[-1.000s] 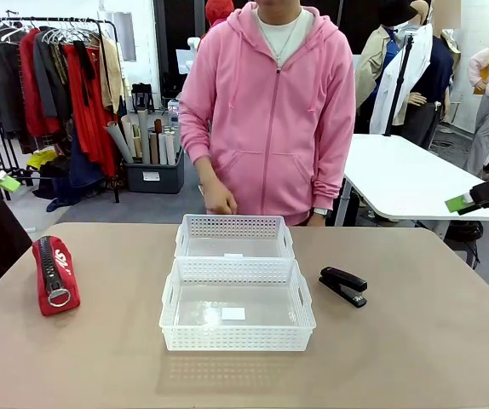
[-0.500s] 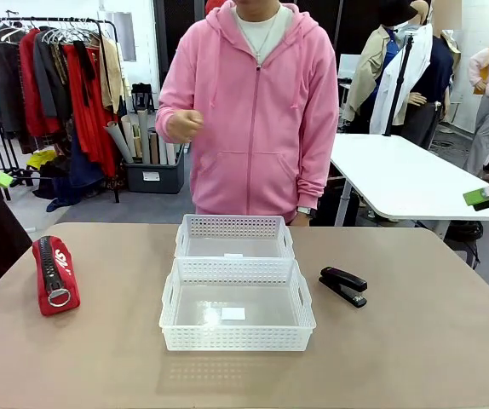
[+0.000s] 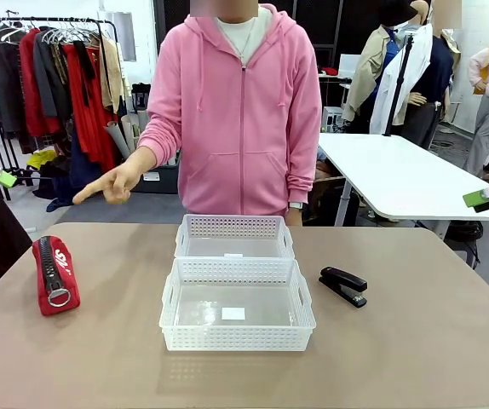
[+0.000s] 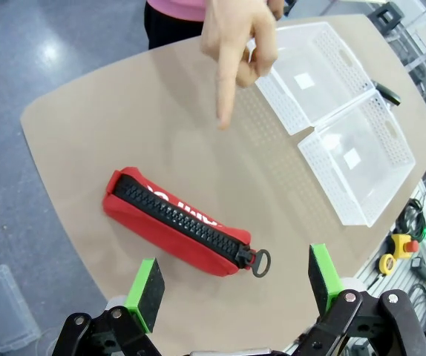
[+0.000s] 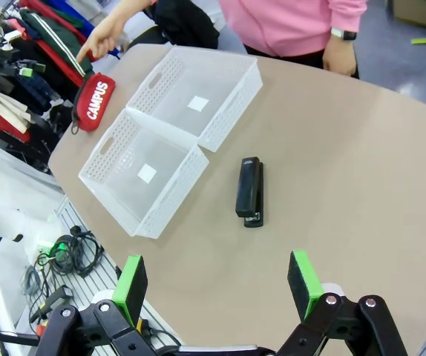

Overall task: Distribute items into two baskets.
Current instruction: Pick up the Pencil pouch that the person points to.

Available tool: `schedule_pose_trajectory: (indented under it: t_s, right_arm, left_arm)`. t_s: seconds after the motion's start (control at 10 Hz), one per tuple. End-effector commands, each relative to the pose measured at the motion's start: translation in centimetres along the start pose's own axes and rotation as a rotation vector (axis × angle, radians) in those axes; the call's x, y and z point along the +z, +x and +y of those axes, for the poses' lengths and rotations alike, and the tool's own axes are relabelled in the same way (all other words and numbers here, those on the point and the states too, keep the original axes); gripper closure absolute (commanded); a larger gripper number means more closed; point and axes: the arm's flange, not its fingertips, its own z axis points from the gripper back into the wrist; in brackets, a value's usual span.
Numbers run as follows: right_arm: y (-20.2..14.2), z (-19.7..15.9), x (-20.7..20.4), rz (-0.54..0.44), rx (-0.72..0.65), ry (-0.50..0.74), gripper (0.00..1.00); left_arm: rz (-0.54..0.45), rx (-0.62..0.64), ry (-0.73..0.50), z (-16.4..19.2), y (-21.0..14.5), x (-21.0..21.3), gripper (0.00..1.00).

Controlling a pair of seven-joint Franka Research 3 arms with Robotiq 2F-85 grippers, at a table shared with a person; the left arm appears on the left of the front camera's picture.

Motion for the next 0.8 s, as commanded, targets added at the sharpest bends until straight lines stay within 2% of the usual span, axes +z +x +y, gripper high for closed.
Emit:
schedule_pose_trajectory:
  t_s: [0.0, 0.7]
  right_arm:
    - [0.14, 0.0, -0.01, -0.011, 0.007, 0.012, 0.0]
    - [0.14, 0.0, -0.01, -0.011, 0.007, 0.012, 0.0]
  left_arm:
    - [-0.002, 0.003, 0.001, 0.0, -0.03, 0.14, 0.0]
    - [0.0, 0.001, 0.001, 0.03, -0.02, 0.04, 0.0]
